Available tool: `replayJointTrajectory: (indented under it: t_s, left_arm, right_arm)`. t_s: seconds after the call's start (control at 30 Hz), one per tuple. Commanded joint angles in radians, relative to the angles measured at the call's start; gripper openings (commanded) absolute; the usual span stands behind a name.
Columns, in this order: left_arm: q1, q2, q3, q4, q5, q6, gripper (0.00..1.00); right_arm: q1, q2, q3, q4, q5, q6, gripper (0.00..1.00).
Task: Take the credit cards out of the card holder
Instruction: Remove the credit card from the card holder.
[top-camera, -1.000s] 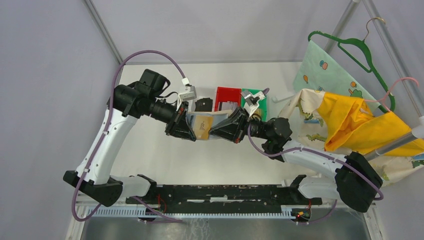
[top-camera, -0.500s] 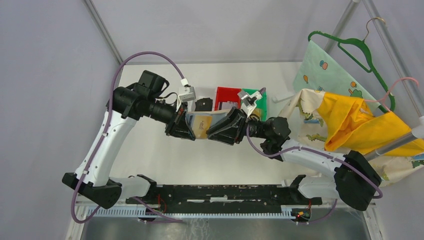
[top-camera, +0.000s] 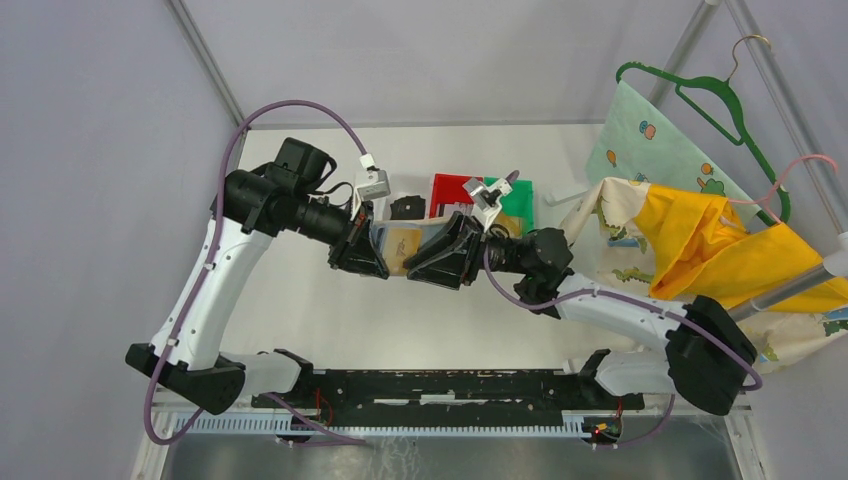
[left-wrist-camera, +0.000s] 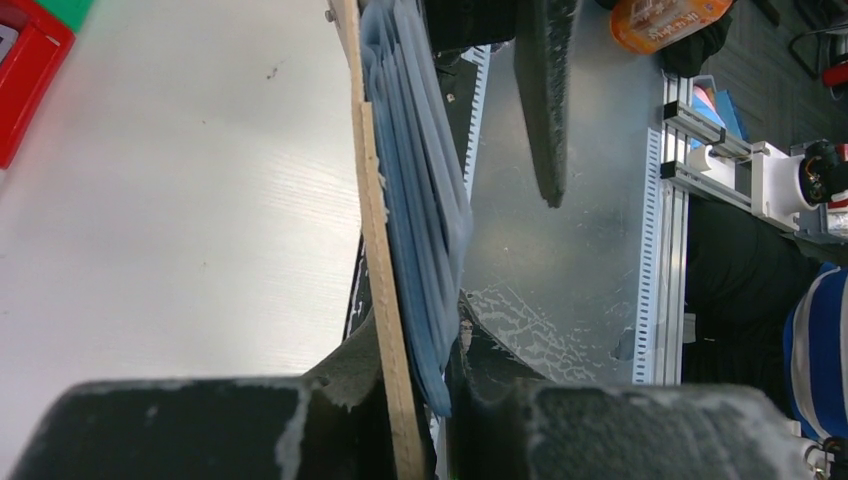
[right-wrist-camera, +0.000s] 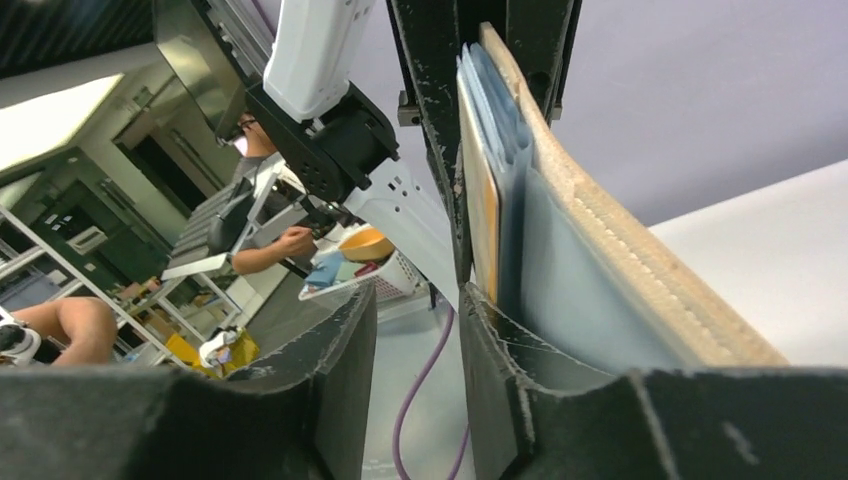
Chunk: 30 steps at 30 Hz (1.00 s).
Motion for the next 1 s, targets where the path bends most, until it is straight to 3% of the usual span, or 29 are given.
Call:
replayJointTrajectory:
  t_s: [0.0, 0.23, 0.53, 0.7, 0.9, 0.97]
  left_arm:
    - [-0.003, -0.017, 0.047, -0.007, 0.042, 0.024, 0.03]
    - [-0.004, -0.013, 0.047, -0.001, 0.046, 0.004, 0.03]
    - [-0.004, -0.046, 0.024, 0.022, 0.066, 0.019, 0.03]
    - [-0.003, -0.049, 0.003, 0.017, 0.09, 0.031, 0.05]
    - [-0.004, -0.036, -0.017, 0.003, 0.125, 0.067, 0.23]
    - [-0.003, -0.026, -0.026, 0.01, 0.133, 0.069, 0.26]
  right_arm:
    - [-0.017, -0.13, 0.033, -0.254, 0.002, -0.187, 0.45]
    - [-0.054, -0.142, 0.063, -0.412, -0.043, -0.24, 0.58]
    - [-0.061, -0.14, 0.127, -0.56, -0.034, -0.338, 0.6]
    - [-0.06, -0.117, 0.112, -0.436, -0.047, -0.264, 0.58]
    - [-0.064, -0.018, 0.042, 0.072, -0.075, 0.054, 0.47]
    - [-0.064, 0.008, 0.044, 0.14, -0.071, 0.102, 0.46]
